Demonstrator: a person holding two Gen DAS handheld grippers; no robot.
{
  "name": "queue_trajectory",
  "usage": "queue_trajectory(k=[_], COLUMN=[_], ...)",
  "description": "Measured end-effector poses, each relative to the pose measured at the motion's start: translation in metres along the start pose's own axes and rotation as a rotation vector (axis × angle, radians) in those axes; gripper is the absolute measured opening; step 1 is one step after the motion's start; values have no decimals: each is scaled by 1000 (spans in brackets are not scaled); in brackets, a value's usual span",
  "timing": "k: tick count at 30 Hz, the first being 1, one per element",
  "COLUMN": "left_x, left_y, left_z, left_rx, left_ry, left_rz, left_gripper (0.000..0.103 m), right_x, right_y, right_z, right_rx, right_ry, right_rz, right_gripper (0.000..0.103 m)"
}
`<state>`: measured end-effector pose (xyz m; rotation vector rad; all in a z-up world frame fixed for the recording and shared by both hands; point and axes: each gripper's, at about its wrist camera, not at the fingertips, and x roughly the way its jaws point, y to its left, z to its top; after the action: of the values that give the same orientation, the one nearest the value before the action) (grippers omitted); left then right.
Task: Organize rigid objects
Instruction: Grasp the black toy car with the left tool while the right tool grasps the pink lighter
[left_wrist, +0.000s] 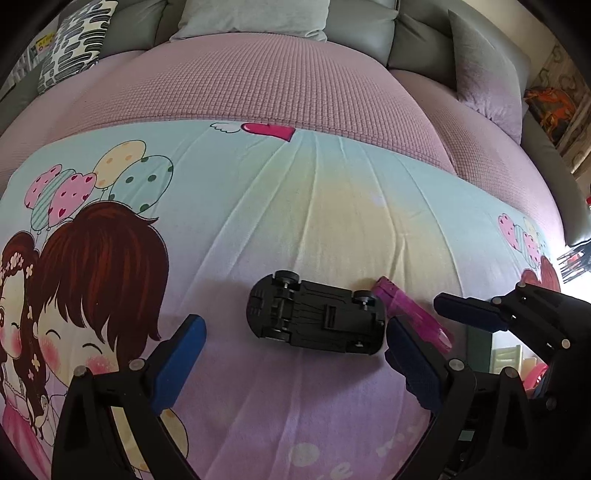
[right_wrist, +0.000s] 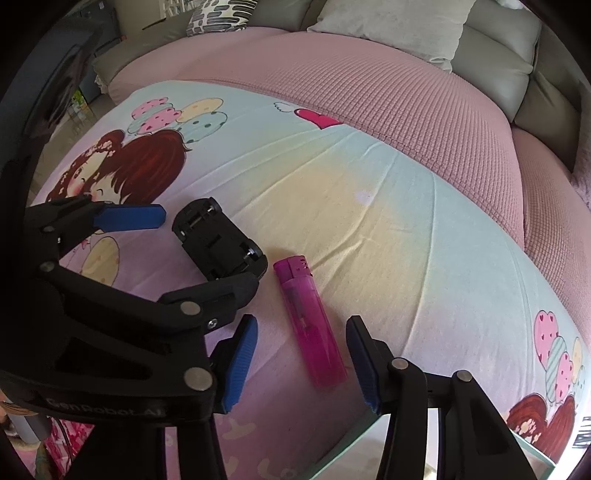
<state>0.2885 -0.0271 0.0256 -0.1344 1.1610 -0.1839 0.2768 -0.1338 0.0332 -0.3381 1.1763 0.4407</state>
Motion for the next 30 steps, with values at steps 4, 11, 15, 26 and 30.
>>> queue_trajectory(k=[4,11,15,26,30], left_x=[2,1,4,-1,-5], left_y=[2,6,7,16,24], left_z=[1,3,0,-5,-10], left_rx=[-3,-8,-7,-50,-83], left_ry=[-10,-22,-23,-26,-12], left_rz=[-4,-33,-15,-28,-72], left_gripper=[91,64,56,34,34], right_x=[4,9,10,10,9], right_y=[0,0,1,3,2], right_z=[2,4,3,1,-2], right_rx=[3,12,13,43,51], right_ry=[1,-2,0,-2,2], right_rz=[-7,-12,-13,-13,-10], right_gripper=[49,45,40,28,28])
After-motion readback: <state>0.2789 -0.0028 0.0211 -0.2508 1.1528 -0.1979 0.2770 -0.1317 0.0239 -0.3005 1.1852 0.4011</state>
